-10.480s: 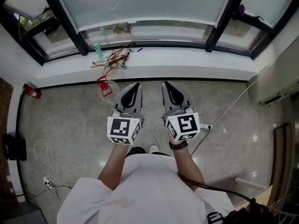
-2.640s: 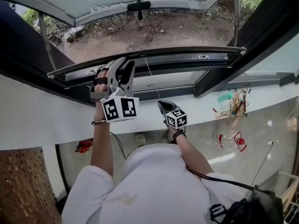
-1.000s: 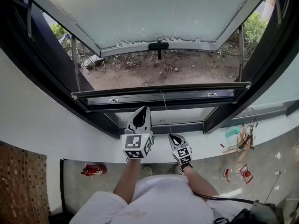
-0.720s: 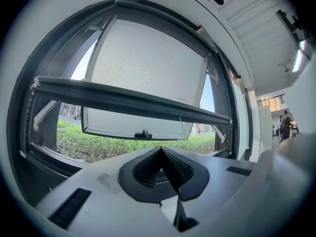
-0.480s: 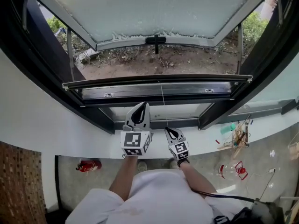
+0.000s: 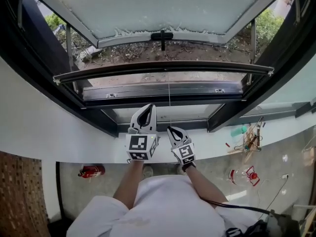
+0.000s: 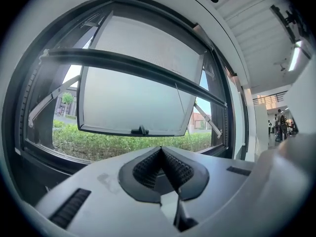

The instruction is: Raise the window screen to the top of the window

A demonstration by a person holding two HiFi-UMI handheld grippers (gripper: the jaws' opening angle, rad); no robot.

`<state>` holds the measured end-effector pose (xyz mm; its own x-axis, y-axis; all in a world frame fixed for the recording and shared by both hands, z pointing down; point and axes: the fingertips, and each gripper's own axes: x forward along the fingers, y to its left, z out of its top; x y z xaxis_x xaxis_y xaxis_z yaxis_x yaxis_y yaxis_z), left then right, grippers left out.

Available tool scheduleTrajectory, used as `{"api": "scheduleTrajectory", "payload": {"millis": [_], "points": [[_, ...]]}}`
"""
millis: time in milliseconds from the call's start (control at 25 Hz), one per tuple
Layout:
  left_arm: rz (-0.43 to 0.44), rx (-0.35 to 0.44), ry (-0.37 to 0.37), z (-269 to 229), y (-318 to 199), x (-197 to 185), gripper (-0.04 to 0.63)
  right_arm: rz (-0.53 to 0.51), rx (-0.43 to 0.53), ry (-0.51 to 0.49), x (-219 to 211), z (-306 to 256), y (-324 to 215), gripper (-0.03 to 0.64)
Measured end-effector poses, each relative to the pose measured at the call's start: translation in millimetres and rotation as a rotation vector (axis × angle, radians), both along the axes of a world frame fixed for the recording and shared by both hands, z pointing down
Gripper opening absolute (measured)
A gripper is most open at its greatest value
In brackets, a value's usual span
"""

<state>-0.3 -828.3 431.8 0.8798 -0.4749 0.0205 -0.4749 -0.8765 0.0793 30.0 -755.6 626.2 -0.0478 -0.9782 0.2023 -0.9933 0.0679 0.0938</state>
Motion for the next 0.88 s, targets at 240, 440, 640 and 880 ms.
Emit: {"api": "scheduleTrajectory", "payload": {"millis": [240, 440, 640, 880], "points": [[-0.002, -0.028, -0.027, 17.1, -2.2, 2.5, 0.002, 0.01, 0.062, 0.047, -1.8, -27.6, -6.9, 0.0], [0.002, -0.031, -0.048, 26.9, 0.1, 5.9, 0.002, 0.041, 0.129, -0.027, 2.2, -55.0, -9.8, -0.001], [0.009, -0.018, -0.056, 28.6, 5.0, 8.4, 0.002, 0.046, 0.162, -0.064, 3.0, -65.7, -7.4, 0.0], [0.011, -0.019, -0.053, 29.3, 6.5, 8.5, 0.002, 0.056, 0.182, -0.084, 6.4, -74.2, -6.7, 0.0]]}}
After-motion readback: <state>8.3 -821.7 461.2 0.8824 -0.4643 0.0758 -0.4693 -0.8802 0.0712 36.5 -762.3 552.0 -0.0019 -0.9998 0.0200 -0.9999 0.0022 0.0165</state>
